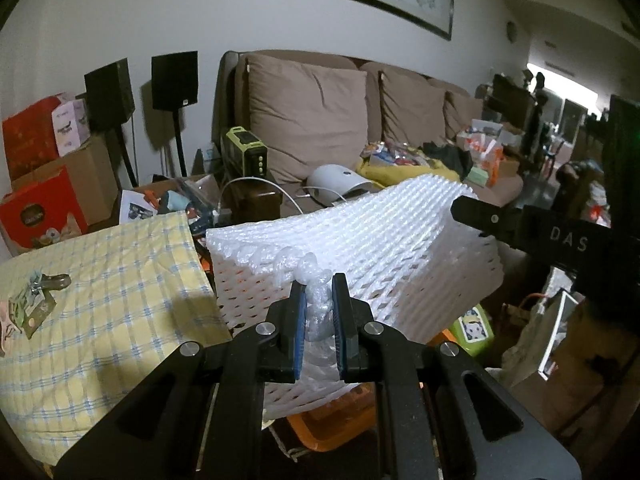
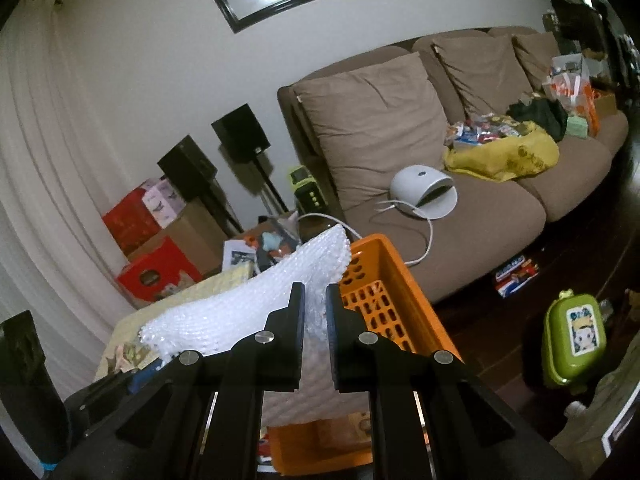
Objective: Organize objects
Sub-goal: 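Lower the held mesh sheet with both grippers into the orange basket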
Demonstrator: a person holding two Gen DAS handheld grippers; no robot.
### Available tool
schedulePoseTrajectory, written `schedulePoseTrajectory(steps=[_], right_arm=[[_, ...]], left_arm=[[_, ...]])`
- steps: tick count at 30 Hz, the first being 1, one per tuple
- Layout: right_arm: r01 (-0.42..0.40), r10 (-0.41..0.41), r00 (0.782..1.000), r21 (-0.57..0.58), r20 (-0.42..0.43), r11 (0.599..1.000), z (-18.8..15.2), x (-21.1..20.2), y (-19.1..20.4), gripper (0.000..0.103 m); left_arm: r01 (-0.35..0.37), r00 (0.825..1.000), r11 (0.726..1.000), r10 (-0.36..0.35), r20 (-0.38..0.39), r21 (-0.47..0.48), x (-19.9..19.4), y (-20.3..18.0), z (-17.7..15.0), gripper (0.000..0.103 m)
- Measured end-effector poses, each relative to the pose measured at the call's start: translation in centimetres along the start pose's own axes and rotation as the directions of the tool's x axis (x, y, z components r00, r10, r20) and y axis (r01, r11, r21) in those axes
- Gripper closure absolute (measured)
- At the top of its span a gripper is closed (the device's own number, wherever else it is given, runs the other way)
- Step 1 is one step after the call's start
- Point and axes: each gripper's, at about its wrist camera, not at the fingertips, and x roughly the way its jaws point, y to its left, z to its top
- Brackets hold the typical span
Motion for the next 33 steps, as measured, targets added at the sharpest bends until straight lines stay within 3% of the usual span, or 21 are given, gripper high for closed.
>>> schedulePoseTrajectory(steps=[33], right_arm=[[0.085, -0.084, 0.996, -0.025, 0.037, 0.996, 0.1, -0.8, -1.0, 0.094]], left_arm=[[0.007, 0.999, 0.999, -0.005, -0.039, 0.038, 1.6, -1.2, -0.5, 0.090]])
